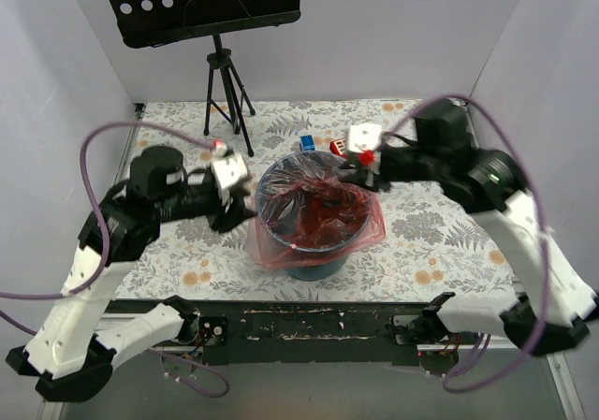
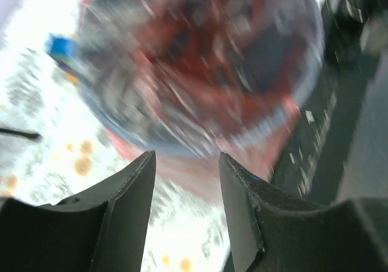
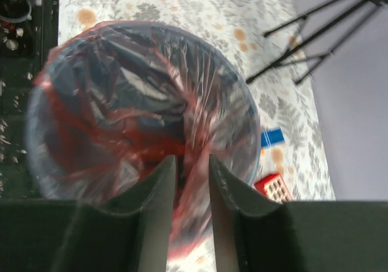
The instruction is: Put the trash bags into the trash bin
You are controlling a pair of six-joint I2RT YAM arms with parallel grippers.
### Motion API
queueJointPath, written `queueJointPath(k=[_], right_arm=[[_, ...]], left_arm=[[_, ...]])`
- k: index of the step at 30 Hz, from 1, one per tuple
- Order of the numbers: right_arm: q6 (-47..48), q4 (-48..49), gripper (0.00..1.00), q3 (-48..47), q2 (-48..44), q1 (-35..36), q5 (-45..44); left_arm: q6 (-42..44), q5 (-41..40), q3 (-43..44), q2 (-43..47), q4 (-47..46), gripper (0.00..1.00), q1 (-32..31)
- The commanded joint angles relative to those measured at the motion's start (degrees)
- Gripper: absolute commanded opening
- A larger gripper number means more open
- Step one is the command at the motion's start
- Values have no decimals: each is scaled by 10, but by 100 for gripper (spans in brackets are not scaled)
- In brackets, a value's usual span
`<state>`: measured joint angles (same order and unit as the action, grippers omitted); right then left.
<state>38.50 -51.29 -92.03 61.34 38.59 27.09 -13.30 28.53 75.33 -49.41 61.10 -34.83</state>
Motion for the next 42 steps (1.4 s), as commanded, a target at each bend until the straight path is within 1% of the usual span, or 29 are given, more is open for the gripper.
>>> queueJointPath(k=[1,2,4,5,7,9,13,16,20,23,26,28,30,32,34,35,38,39,40,41,42], right_arm=[[32,-67,23,-87,172,58,68],[53,-69,18,-95,201,77,54],[89,-77,9,-90,231,111,19],[99,-80,6,-77,243,121,-6],[117,-89,3,-43,260,126,-26],[135,-80,2,7,265,126,-41],[143,13,2,113,263,131,-60],[132,62,3,152,272,133,-66],[123,96,4,193,287,134,-71],[99,113,6,203,294,133,-72],[79,114,10,219,309,134,-61],[82,118,11,236,301,134,-47],[85,117,15,243,292,134,-37],[86,94,17,235,289,134,-43],[88,66,20,211,280,134,-53],[84,54,23,194,269,134,-55],[52,51,39,136,213,134,-53],[34,59,46,121,192,134,-51],[17,64,55,104,178,134,-50],[-7,65,68,82,163,134,-56],[-30,65,73,63,156,134,-69]], left_arm=[[-120,-22,152,-106,-148,42,31],[-144,-30,168,-118,-167,40,35],[-179,-51,184,-127,-196,37,48],[-194,-68,184,-126,-210,35,56],[-202,-89,177,-107,-229,35,82],[-194,-106,156,-79,-248,37,91],[-189,-117,111,-39,-266,38,120],[-193,-117,88,-17,-273,39,139],[-200,-103,61,4,-280,41,158],[-206,-92,37,12,-288,46,172],[-214,-81,11,15,-304,55,186],[-216,-72,3,13,-314,61,194],[-216,-61,3,9,-316,68,196],[-211,-51,6,3,-312,73,198],[-208,-43,10,-1,-314,76,198],[-208,-45,15,-4,-315,79,198],[-201,-61,24,-15,-322,85,198],[-196,-69,26,-17,-323,87,199],[-192,-77,30,-23,-325,89,198],[-189,-84,32,-26,-328,90,200],[-185,-89,36,-30,-329,91,201]])
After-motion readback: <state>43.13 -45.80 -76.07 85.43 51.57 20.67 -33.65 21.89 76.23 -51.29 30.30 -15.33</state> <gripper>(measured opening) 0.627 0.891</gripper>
